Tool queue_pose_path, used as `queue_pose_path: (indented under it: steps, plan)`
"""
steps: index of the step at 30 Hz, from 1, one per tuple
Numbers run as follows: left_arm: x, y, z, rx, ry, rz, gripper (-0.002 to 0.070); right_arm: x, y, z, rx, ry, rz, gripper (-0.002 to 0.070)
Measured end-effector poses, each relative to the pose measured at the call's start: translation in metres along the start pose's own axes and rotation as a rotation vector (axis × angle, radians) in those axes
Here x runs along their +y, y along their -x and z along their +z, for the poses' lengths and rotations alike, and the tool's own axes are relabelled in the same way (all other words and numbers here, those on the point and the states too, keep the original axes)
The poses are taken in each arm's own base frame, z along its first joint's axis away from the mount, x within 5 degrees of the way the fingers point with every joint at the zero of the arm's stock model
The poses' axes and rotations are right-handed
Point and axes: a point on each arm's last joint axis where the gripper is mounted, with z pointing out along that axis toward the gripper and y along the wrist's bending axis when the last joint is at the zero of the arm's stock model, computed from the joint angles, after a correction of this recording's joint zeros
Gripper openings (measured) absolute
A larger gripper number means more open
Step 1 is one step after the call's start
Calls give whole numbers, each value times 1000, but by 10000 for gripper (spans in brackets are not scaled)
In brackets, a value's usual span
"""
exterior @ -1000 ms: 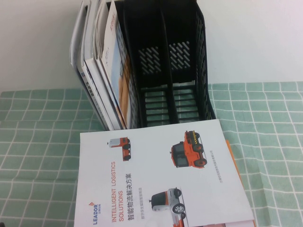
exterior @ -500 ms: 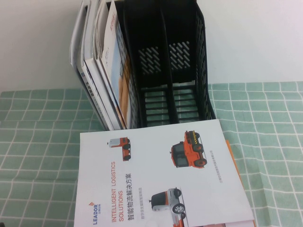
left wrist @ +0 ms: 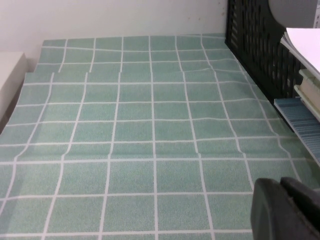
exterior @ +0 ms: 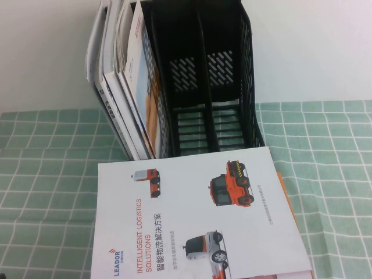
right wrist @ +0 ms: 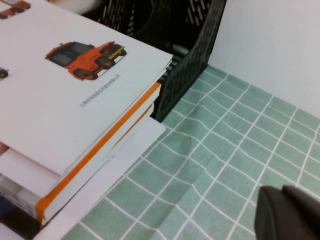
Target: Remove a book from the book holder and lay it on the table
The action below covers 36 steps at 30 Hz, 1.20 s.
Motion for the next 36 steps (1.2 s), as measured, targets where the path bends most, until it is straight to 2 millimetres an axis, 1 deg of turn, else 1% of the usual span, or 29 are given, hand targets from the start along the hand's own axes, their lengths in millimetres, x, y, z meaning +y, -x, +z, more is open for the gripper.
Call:
queue_pose_path:
  steps: [15, 26, 30, 33, 36]
  plan:
    - [0, 0, 0, 2, 0, 0, -2, 0, 0, 0, 1, 0, 0, -1]
    - [0, 0, 0, 2, 0, 0, -2, 1, -5, 2, 17, -2, -15, -1]
    - [0, 0, 0, 2, 0, 0, -2, -1, -9, 2, 59, -33, -44, -1]
    - [0, 0, 0, 2, 0, 0, -2, 0, -8, 2, 43, -23, -5, -1]
    - [0, 0, 0, 2, 0, -1, -2, 2, -5, 2, 15, 3, 71, -1]
